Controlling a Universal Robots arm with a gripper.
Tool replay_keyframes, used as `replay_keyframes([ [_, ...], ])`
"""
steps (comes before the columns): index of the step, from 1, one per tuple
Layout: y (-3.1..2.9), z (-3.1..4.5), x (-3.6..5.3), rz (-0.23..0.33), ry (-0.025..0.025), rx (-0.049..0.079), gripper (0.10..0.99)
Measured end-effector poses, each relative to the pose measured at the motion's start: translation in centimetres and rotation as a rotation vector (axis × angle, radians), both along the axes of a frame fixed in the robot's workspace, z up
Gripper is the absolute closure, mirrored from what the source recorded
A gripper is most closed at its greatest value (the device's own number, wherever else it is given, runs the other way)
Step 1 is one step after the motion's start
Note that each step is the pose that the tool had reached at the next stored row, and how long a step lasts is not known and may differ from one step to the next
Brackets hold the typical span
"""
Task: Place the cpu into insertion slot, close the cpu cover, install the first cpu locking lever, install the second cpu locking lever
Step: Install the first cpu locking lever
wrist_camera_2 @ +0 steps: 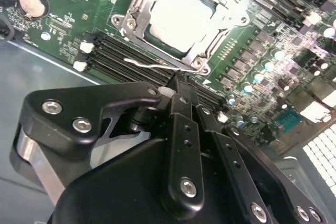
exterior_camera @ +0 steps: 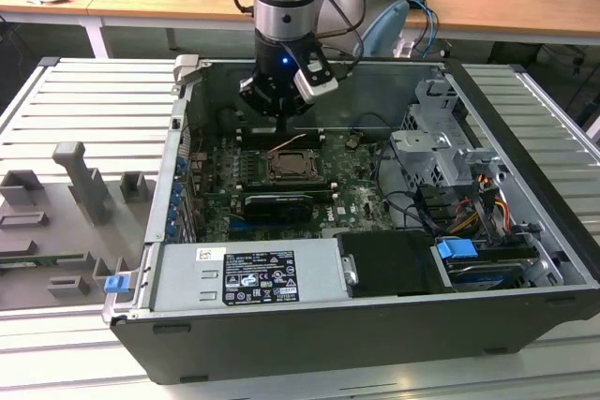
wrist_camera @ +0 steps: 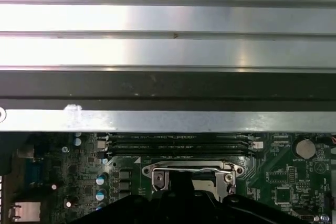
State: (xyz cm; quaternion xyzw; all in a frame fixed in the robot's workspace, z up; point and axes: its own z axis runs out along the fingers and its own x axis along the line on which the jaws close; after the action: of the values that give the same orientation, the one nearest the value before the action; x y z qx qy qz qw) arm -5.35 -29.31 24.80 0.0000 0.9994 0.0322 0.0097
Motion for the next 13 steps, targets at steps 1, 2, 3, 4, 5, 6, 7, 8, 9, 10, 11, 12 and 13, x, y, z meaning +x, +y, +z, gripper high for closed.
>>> replay_keyframes([
  [1, -0.01, -0.02, 0.02, 0.0, -0.0002, 0.017, 0.98],
  [2, -0.03, -0.02, 0.04, 0.0, -0.0002, 0.029, 0.98],
  [3, -0.07, -0.04, 0.12, 0.0, -0.0002, 0.043, 0.98],
  [4, -0.09, -0.13, 0.23, 0.0, -0.0004, 0.047, 0.98],
  [5, -0.09, -0.36, 0.33, 0.0, -0.0004, 0.048, 0.98],
  [6, -0.09, -0.52, 0.4, 0.0, -0.0002, 0.048, 0.98],
  [7, -0.09, -0.77, 0.52, 0.0, -0.0003, 0.049, 0.98],
  [8, -0.09, -0.95, 0.59, 0.0, -0.0002, 0.048, 0.98],
  [9, -0.05, -1.33, 0.67, 0.001, -0.0002, 0.049, 0.98],
  [10, -0.03, -1.62, 0.71, 0.002, -0.0001, 0.048, 0.98],
  [11, -0.01, -1.84, 0.8, 0.006, -0.0001, 0.048, 0.98],
  [12, -0.01, -1.93, 0.82, 0.024, -0.0003, 0.048, 0.98],
  [13, -0.01, -1.99, 0.93, 0.03, -0.0002, 0.048, 0.98],
])
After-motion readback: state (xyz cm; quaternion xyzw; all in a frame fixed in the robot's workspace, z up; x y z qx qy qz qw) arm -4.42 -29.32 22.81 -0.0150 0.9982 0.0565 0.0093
